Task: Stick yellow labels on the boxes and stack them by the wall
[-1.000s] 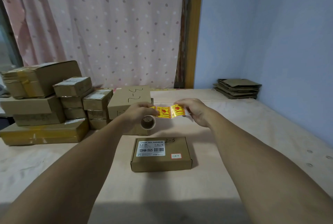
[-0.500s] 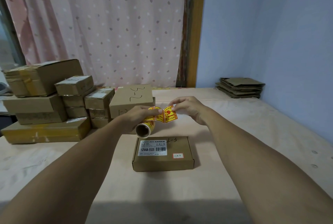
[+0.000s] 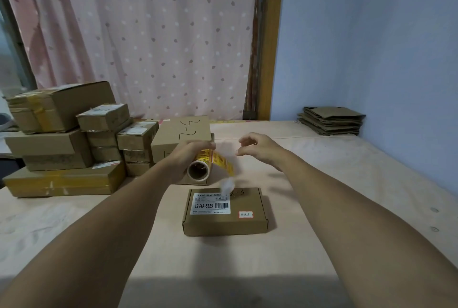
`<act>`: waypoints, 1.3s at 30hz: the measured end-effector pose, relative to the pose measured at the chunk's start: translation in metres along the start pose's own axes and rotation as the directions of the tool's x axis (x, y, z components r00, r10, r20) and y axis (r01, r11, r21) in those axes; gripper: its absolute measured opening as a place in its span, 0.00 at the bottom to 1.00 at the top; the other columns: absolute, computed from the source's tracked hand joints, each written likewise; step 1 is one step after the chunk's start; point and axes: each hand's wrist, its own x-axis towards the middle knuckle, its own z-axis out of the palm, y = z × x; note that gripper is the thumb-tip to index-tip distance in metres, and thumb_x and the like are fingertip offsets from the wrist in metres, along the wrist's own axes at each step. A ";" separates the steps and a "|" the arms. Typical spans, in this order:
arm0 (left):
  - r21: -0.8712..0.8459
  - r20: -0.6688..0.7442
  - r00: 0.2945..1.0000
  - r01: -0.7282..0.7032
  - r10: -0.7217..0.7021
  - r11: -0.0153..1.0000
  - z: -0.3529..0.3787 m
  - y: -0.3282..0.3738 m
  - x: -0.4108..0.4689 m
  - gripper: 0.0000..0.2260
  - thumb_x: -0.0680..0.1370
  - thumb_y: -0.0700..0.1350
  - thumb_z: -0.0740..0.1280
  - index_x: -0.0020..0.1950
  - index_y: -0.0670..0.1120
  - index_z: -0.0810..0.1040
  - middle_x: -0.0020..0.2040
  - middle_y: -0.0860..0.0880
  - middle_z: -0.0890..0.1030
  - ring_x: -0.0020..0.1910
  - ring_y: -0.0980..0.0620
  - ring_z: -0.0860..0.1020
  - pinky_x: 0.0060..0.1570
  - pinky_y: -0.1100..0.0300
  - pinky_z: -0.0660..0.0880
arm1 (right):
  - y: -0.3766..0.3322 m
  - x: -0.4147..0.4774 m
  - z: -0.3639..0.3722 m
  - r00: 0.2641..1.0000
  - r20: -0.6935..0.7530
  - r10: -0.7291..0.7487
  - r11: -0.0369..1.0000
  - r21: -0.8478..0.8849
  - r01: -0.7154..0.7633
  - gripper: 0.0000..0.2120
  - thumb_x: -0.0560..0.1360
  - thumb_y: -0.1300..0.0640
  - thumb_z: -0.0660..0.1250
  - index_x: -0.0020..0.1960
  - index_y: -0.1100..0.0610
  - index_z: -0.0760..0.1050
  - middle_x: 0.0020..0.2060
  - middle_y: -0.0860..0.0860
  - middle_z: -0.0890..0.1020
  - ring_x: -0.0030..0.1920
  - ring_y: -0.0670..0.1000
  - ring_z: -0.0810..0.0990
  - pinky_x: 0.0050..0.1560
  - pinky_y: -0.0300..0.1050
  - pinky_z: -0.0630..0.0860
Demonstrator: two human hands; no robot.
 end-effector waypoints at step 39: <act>0.040 0.206 0.979 -0.016 0.007 0.999 -0.020 0.003 -0.002 0.16 0.75 0.31 0.71 0.61 0.44 0.83 0.59 0.40 0.82 0.59 0.39 0.81 0.59 0.47 0.79 | -0.049 -0.001 0.013 0.963 0.232 -0.139 0.990 0.027 0.137 0.19 0.70 0.54 0.79 0.59 0.49 0.79 0.59 0.55 0.80 0.62 0.53 0.77 0.61 0.46 0.74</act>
